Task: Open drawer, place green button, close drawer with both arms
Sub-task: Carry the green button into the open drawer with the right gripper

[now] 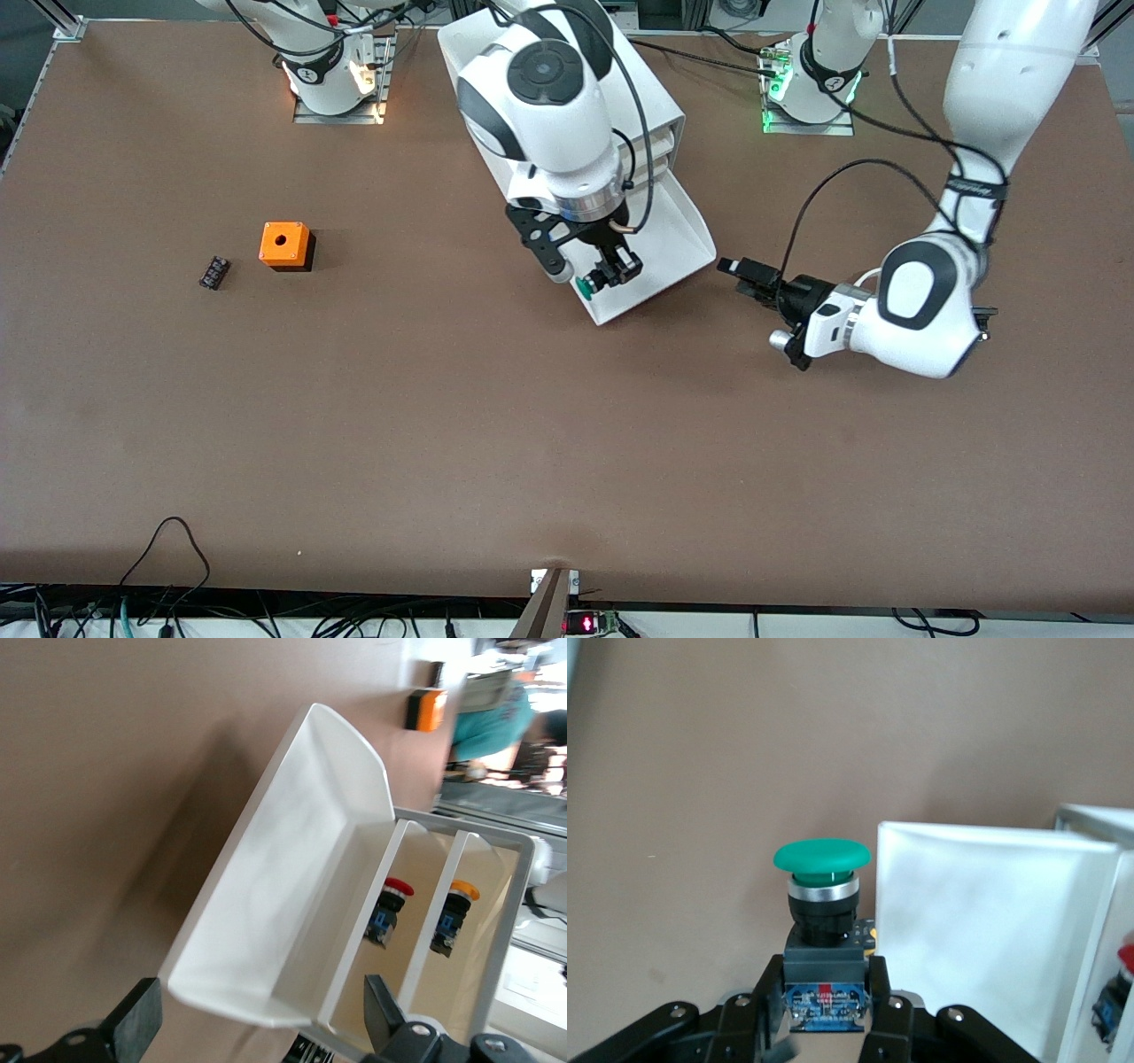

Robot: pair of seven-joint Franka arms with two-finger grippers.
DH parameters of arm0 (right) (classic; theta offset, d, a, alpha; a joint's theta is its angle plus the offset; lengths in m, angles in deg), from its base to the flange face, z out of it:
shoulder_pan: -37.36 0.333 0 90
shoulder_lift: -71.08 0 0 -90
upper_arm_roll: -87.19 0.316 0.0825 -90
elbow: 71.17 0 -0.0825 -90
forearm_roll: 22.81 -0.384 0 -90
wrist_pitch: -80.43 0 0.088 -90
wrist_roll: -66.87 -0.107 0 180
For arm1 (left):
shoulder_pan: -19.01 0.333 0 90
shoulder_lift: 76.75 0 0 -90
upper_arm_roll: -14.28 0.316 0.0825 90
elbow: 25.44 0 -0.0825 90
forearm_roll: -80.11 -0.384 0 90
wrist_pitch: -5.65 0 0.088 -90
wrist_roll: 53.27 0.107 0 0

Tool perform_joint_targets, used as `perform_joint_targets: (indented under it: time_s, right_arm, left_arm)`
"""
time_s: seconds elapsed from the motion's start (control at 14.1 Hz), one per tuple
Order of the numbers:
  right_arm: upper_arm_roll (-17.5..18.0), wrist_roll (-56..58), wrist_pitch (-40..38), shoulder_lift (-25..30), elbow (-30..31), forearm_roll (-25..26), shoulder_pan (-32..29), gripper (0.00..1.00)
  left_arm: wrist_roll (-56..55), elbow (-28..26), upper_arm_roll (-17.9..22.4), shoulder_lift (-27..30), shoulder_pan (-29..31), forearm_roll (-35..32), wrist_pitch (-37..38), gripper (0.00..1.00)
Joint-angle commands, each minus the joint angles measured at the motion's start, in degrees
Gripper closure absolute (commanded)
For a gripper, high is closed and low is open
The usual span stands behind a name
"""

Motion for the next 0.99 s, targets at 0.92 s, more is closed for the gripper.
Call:
perform_joint_targets:
  time_s: [0.92]
  right_arm:
    - [-0.3, -11.0, 16.3, -10.0, 6.7, -3.2, 5.9, 1.0]
  left_arm:
    - [-22.3, 25.1, -1.1, 3.6, -5.4, -48.3, 2.5, 0.0]
